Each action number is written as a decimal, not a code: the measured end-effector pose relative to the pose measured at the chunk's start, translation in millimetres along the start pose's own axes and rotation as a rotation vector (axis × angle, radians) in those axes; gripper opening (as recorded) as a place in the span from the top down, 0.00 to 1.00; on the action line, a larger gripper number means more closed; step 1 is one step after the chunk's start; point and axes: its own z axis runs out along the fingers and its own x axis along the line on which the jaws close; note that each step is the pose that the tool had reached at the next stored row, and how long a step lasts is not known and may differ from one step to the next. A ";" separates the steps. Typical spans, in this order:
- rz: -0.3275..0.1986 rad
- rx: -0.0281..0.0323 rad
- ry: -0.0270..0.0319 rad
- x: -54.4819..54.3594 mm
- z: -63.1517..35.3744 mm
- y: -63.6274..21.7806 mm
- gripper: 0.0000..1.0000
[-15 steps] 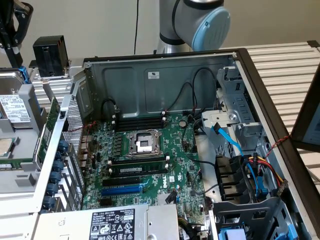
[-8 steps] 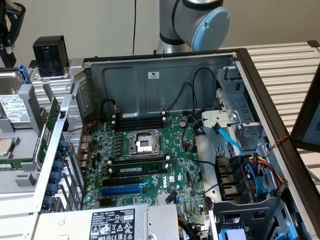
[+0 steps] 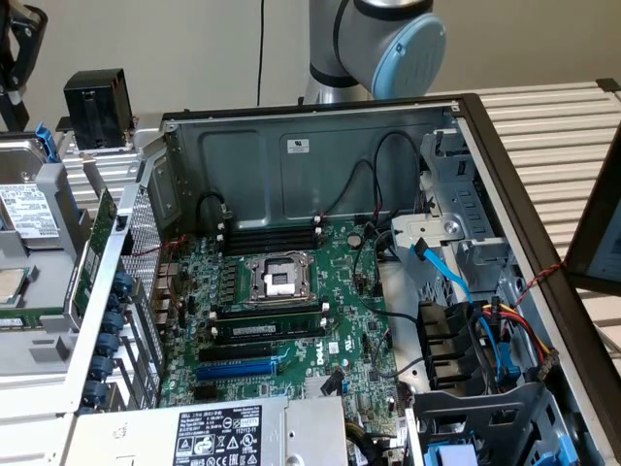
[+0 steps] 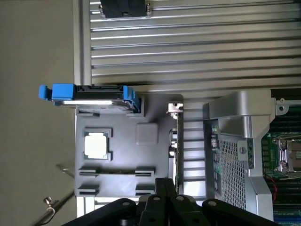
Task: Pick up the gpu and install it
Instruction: 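Pick up the gpu and move the gpu toward the slot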
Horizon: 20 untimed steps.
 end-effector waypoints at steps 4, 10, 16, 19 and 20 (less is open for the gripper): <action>-0.072 0.0004 0.0053 0.0 0.4 -0.1 0.89; -0.181 0.0015 0.0136 0.0 0.5 -0.1 0.89; -0.290 0.0026 0.0221 0.0 0.5 -0.1 0.89; -0.345 0.0030 0.0261 0.0 0.6 -0.1 0.89; -0.362 0.0032 0.0275 0.0 0.6 -0.1 0.89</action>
